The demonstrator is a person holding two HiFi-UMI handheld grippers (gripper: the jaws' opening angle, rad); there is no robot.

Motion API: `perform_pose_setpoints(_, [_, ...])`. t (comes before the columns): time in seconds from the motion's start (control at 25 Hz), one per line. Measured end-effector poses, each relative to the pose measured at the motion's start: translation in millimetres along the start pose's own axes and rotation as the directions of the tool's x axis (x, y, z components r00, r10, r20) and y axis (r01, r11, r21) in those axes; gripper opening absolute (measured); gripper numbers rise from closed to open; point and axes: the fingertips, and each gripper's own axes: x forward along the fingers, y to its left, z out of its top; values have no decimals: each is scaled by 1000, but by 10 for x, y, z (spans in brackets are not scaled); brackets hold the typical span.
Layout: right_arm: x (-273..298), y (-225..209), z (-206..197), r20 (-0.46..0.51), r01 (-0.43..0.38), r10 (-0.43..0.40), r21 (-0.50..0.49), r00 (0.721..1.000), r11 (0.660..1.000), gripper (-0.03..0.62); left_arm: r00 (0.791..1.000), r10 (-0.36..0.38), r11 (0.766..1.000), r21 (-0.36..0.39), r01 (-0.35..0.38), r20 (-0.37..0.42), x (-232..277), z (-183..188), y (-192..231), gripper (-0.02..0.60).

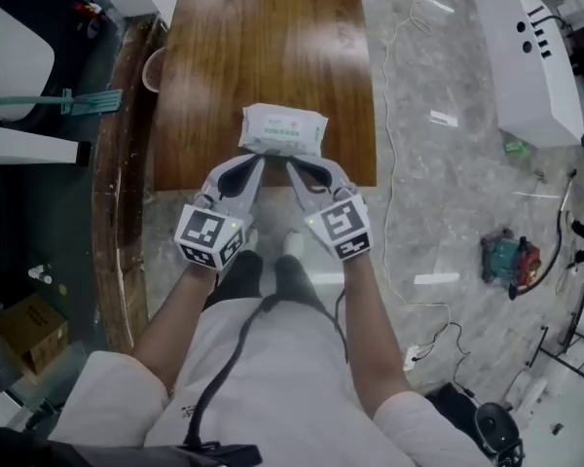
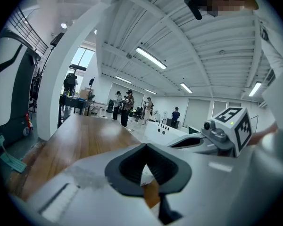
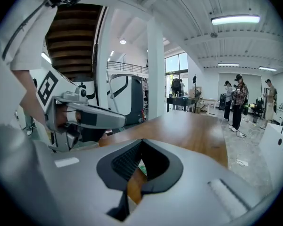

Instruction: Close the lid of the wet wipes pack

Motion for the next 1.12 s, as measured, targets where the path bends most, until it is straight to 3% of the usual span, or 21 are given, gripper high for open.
perform_pose_setpoints(0.56, [-671, 241, 283, 108, 70, -76, 60, 991, 996, 8, 998, -35, 997, 73, 31, 53, -356, 441, -323, 3])
perform_pose_setpoints(0.92, [-1031, 224, 546, 219, 143, -172, 142, 960, 979, 8, 995, -51, 994, 97, 43, 85, -531, 641, -468, 3])
perform_pose_setpoints(1.12, [-1132, 310, 609, 235, 152, -183, 147, 955, 977, 8, 995, -61, 993, 109, 52, 81, -634, 692, -529, 3])
